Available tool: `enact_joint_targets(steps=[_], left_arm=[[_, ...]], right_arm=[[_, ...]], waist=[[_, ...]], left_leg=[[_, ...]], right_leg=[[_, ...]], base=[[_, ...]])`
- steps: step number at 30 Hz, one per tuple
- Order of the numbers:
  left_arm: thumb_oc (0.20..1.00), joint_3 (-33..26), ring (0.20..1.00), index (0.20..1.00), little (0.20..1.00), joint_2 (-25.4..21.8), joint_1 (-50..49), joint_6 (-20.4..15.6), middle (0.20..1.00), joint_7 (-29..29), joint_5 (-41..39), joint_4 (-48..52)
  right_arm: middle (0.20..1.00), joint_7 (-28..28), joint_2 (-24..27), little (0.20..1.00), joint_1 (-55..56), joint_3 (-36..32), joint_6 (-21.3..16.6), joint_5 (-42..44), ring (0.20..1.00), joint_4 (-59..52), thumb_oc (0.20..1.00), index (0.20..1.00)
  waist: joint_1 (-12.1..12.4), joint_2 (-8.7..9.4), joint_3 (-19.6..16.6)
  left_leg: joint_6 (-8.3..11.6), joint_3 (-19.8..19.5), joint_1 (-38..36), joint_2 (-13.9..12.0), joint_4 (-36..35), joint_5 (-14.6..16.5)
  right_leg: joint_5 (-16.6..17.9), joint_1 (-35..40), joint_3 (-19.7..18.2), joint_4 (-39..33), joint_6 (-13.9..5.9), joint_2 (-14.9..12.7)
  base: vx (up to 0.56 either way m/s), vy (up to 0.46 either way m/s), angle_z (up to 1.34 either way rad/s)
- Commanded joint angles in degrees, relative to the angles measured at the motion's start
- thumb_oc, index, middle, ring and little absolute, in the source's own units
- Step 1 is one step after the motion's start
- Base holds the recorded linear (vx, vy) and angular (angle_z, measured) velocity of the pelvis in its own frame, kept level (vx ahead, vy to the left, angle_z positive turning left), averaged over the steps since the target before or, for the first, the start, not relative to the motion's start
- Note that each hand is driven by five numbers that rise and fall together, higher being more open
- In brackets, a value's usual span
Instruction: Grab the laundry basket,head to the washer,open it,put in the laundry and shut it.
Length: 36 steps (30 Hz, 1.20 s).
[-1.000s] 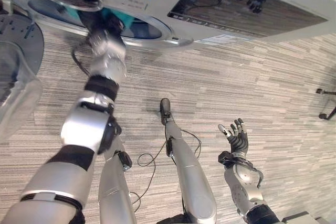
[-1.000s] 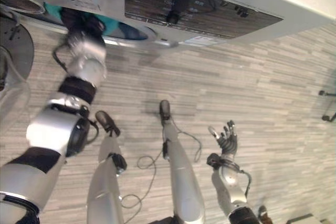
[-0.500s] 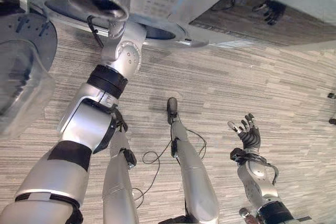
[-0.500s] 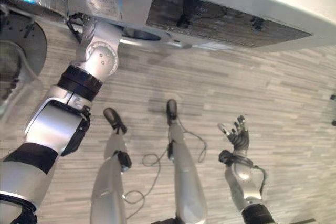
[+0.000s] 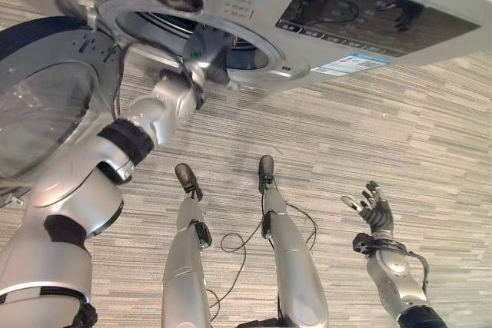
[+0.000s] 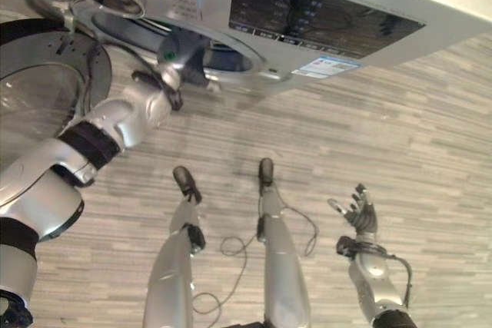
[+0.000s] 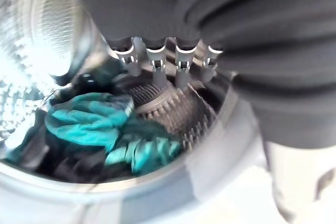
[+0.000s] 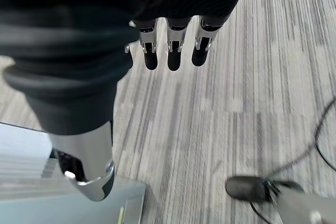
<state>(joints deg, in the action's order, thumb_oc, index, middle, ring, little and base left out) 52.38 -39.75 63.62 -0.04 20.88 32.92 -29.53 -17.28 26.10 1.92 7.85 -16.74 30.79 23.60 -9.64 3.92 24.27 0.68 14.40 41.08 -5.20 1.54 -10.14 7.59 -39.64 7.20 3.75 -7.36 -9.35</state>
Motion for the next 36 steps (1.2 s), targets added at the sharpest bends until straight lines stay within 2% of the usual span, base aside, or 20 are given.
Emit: enact_joint_targets(steps=[1,4,5,9,12,13,15,18,23,24,25,27,29,30,32,36], left_arm=[[1.0,-6.1,1.0,1.0,1.0,0.2,-1.7,-1.2,1.0,-3.2,9.0,0.2],[1.0,-11.1,1.0,1.0,1.0,-0.8,-12.6,-2.7,1.0,-6.1,7.5,4.6],[1.0,-14.9,1.0,1.0,1.0,-0.1,-19.6,-3.4,1.0,-6.5,4.9,6.8],[1.0,-23.1,1.0,1.0,1.0,3.4,-36.3,-4.7,1.0,-6.7,-1.8,11.0],[1.0,-25.6,1.0,1.0,1.0,4.7,-42.0,-4.8,1.0,-6.5,-4.1,12.1],[1.0,-28.3,1.0,1.0,1.0,6.6,-46.9,-4.8,1.0,-5.8,-6.7,12.1],[1.0,-30.0,1.0,1.0,1.0,7.3,-49.0,-4.5,1.0,-5.4,-8.2,12.3],[1.0,-36.9,1.0,1.0,1.0,10.3,-56.6,-4.6,1.0,-2.7,-14.0,11.8],[1.0,-43.6,1.0,1.0,1.0,11.7,-60.0,-4.3,1.0,0.6,-17.6,11.3],[1.0,-46.4,1.0,1.0,1.0,10.7,-61.3,-3.4,1.0,1.4,-16.6,12.1],[1.0,-46.5,1.0,1.0,1.0,10.7,-61.4,-3.4,1.0,1.3,-16.6,12.1],[1.0,-49.0,1.0,1.0,1.0,9.0,-62.4,-2.6,1.0,1.8,-15.1,12.3],[1.0,-50.2,1.0,1.0,1.0,8.2,-62.0,-2.4,1.0,2.8,-15.0,11.6],[1.0,-52.4,1.0,1.0,1.0,6.8,-59.1,-1.6,1.0,5.0,-16.4,7.0],[1.0,-53.2,1.0,1.0,1.0,5.5,-58.0,-1.0,1.0,5.2,-16.8,5.1],[1.0,-55.2,1.0,1.0,1.0,0.4,-54.3,1.2,1.0,4.7,-17.8,-1.7]], right_arm=[[1.0,0.6,0.3,1.0,7.5,-5.4,-1.2,-2.2,1.0,-4.6,1.0,1.0],[1.0,0.8,-0.8,1.0,8.8,-6.4,0.7,-3.6,1.0,-3.9,1.0,1.0],[1.0,1.0,-1.5,1.0,9.3,-6.7,1.6,-4.9,1.0,-2.8,1.0,1.0],[1.0,0.6,-3.9,1.0,8.7,-6.8,3.7,-6.9,1.0,2.3,1.0,1.0],[1.0,0.5,-4.7,1.0,8.0,-6.6,4.3,-6.7,1.0,5.2,1.0,1.0],[1.0,0.5,-5.5,1.0,7.3,-6.2,5.0,-7.1,1.0,7.7,1.0,1.0],[1.0,0.5,-5.9,1.0,6.8,-5.8,5.4,-7.1,1.0,9.0,1.0,1.0],[1.0,1.1,-6.9,1.0,5.9,-5.2,6.3,-8.2,1.0,13.4,1.0,1.0],[1.0,1.8,-7.9,1.0,5.1,-4.9,7.1,-8.7,1.0,17.3,1.0,1.0],[1.0,2.2,-8.1,1.0,5.0,-4.7,7.7,-9.4,1.0,19.1,1.0,1.0],[1.0,2.2,-8.1,1.0,5.0,-4.6,7.7,-9.4,1.0,19.1,1.0,1.0],[1.0,2.7,-8.1,1.0,5.3,-4.3,8.5,-10.4,1.0,19.6,1.0,1.0],[1.0,3.1,-8.1,1.0,5.0,-3.7,8.9,-10.6,1.0,21.0,1.0,1.0],[1.0,3.4,-7.2,1.0,3.9,-3.2,9.4,-12.0,1.0,22.2,1.0,1.0],[1.0,3.8,-6.6,1.0,3.9,-3.0,9.8,-12.8,1.0,22.4,1.0,1.0],[1.0,6.0,-5.6,1.0,5.6,-3.7,10.8,-14.0,1.0,21.1,1.0,1.0]], waist=[[-0.6,-2.68,1.2],[0.2,-2.83,0.6],[0.7,-2.92,-0.1],[2.7,-3.51,-2.2],[3.3,-3.73,-3.0],[3.9,-3.86,-4.3],[4.1,-3.88,-4.9],[5.1,-4.13,-7.5],[5.7,-4.05,-10.5],[6.0,-3.94,-11.7],[5.8,-3.85,-11.9],[6.2,-3.6,-12.8],[6.7,-3.23,-12.7],[7.3,-2.61,-13.0],[7.1,-2.81,-13.8],[5.9,-3.98,-16.2]], left_leg=[[0.68,-3.1,-3.9,2.9,0.8,8.4],[0.89,-3.3,-6.2,2.7,0.7,8.2],[1.01,-3.3,-7.9,2.7,0.2,7.9],[1.08,-3.7,-13.7,2.8,-0.9,7.2],[1.05,-4.1,-16.5,2.8,-1.1,7.2],[1.09,-4.4,-19.2,2.6,-1.2,7.2],[1.13,-4.7,-20.5,2.5,-1.1,7.2],[1.12,-5.5,-24.8,2.2,-0.2,7.8],[1.04,-6.4,-28.2,2.0,0.7,8.6],[0.45,-6.1,-29.4,1.8,1.0,7.9],[0.87,-6.9,-30.1,1.9,0.7,9.1],[0.43,-6.6,-30.9,1.3,1.2,8.1],[0.76,-7.9,-30.2,0.9,2.7,7.8],[2.13,-13.4,-28.2,0.1,4.5,6.7],[2.36,-14.4,-28.9,-0.9,3.1,6.4],[3.36,-12.2,-32.6,-2.7,-1.2,4.6]], right_leg=[[-14.6,4.2,3.6,8.0,3.58,5.8],[-15.1,6.4,4.0,8.1,3.98,5.9],[-15.1,8.2,4.6,7.7,4.13,5.9],[-15.7,14.4,6.4,6.8,4.82,6.1],[-15.9,17.6,7.0,6.4,4.97,6.0],[-16.4,20.5,7.6,6.1,5.22,6.0],[-16.6,22.1,7.9,5.9,5.33,6.0],[-17.2,27.7,9.2,4.4,5.84,6.1],[-17.4,32.6,9.8,2.3,6.13,6.4],[-16.3,34.3,10.6,1.4,6.38,6.6],[-17.3,34.9,9.7,1.2,6.16,6.8],[-16.0,36.2,9.5,0.6,6.32,7.0],[-15.9,36.9,8.6,0.5,6.41,6.8],[-15.6,37.3,7.1,0.4,6.08,5.6],[-15.7,37.7,6.6,0.4,5.74,5.6],[-15.8,39.1,6.0,0.5,5.27,5.6]], base=[[-0.04,-0.02,0.06],[-0.04,-0.026,0.15],[-0.04,-0.03,0.0],[0.01,-0.029,0.15],[0.04,-0.02,0.2],[0.06,-0.022,0.15],[0.04,-0.016,0.15],[0.02,-0.008,0.14],[-0.01,-0.006,0.04],[0.03,-0.014,0.06],[-0.05,-0.001,0.1],[-0.01,0.015,0.09],[-0.01,0.046,-0.1],[-0.02,0.082,-0.25],[0.06,0.09,-0.32],[0.14,0.103,-0.18]])
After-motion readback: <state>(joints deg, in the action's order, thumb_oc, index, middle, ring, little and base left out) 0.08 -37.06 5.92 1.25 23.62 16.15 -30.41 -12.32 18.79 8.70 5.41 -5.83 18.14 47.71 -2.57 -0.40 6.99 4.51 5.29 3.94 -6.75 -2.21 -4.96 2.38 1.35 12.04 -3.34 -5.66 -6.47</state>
